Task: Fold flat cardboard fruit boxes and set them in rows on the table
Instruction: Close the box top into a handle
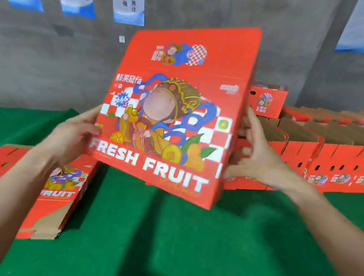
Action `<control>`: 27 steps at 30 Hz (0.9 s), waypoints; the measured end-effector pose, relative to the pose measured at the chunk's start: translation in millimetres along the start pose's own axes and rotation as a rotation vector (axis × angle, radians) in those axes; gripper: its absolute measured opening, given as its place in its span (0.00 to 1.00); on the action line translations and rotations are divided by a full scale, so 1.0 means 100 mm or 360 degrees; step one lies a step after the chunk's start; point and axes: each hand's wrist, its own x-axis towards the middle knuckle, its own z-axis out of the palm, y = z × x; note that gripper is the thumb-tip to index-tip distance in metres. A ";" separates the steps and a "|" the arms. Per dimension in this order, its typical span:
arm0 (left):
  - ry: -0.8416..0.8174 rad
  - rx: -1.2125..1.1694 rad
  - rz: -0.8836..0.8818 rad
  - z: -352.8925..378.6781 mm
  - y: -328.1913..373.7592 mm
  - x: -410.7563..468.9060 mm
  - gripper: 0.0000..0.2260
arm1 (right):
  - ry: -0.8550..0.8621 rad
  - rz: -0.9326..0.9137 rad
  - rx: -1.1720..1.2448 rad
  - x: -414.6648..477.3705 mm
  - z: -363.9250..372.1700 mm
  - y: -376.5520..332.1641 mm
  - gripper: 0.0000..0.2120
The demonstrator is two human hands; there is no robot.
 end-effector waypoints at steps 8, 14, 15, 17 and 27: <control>0.0806 0.0718 0.0135 0.48 -0.09 0.50 0.26 | 0.0272 -0.0236 -0.0515 0.28 0.08 -0.03 0.64; -0.0003 -0.0600 -0.0633 1.32 -0.47 0.56 0.29 | 0.0416 -0.0330 -0.0560 0.63 0.09 0.16 0.55; 0.0049 -0.0672 -0.0579 1.37 -0.53 0.63 0.30 | 0.0414 -0.0335 -0.0593 0.66 0.09 0.21 0.51; 0.0217 -0.0710 -0.0508 1.42 -0.61 0.79 0.28 | 0.0327 -0.0308 -0.0701 0.71 0.08 0.30 0.44; 0.0219 -0.0530 -0.0323 1.64 -0.82 1.72 0.27 | 0.0594 0.0099 -0.0922 1.55 -0.14 0.69 0.41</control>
